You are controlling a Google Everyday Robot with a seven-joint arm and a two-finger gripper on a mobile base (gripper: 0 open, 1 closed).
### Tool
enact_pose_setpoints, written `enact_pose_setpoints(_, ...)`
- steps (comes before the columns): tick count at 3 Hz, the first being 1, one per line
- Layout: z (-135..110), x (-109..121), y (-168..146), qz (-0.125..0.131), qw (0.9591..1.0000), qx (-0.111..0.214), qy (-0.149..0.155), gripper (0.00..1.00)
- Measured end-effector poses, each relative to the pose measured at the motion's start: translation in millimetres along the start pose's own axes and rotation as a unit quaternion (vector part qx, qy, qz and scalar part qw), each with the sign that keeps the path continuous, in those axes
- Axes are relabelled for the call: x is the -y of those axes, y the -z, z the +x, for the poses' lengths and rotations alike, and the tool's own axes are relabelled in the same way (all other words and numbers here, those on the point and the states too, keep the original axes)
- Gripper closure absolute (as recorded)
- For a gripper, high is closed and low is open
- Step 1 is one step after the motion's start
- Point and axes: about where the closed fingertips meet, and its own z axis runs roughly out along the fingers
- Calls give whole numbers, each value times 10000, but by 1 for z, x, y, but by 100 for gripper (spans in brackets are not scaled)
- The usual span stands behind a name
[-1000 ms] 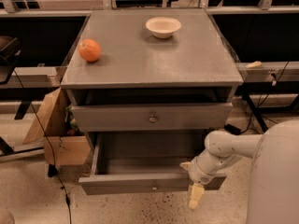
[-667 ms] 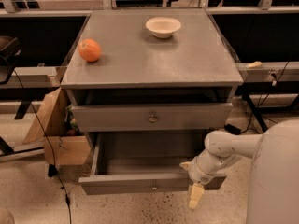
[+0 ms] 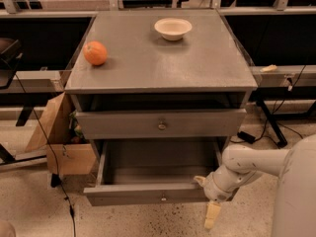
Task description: Open middle drawer
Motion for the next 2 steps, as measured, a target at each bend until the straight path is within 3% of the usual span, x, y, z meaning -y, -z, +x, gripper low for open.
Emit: enact_pose_setpoints(2,5,-6,3,-37,10000,-8,-15,41)
